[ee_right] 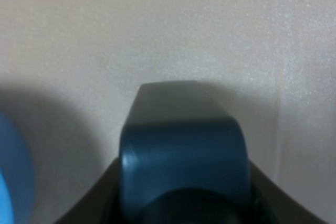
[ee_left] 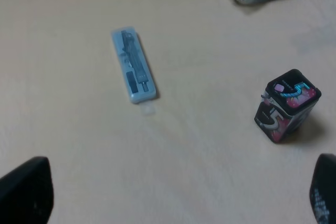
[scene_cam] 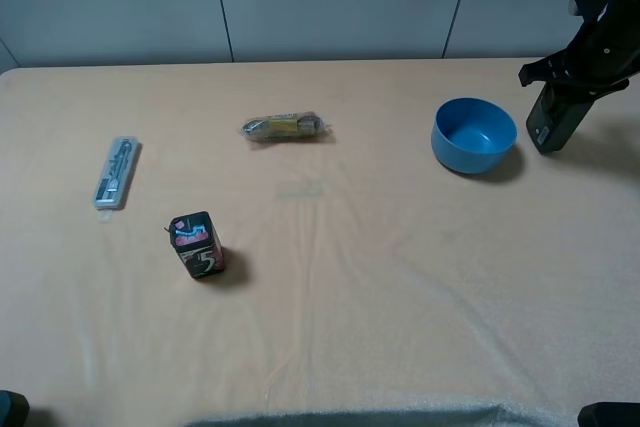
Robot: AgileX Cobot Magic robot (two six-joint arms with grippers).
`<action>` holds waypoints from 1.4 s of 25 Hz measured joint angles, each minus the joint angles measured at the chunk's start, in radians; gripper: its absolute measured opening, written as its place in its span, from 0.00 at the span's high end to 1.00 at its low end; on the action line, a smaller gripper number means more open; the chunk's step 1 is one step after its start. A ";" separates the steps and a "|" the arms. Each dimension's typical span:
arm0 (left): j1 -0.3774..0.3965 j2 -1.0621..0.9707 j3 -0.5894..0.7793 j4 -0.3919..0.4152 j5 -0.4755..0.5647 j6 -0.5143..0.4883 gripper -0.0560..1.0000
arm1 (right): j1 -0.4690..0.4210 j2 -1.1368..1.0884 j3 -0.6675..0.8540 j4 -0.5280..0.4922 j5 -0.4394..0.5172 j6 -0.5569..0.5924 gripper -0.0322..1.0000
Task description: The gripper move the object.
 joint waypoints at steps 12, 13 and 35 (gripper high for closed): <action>0.000 0.000 0.000 0.000 0.000 0.000 0.01 | 0.000 0.000 0.000 0.002 -0.004 0.000 0.30; 0.000 0.000 0.000 0.000 0.000 0.000 0.01 | 0.000 0.000 0.000 0.004 -0.004 0.000 0.30; 0.000 0.000 0.000 0.000 0.000 0.000 0.01 | 0.000 -0.201 -0.004 0.052 0.196 0.000 0.30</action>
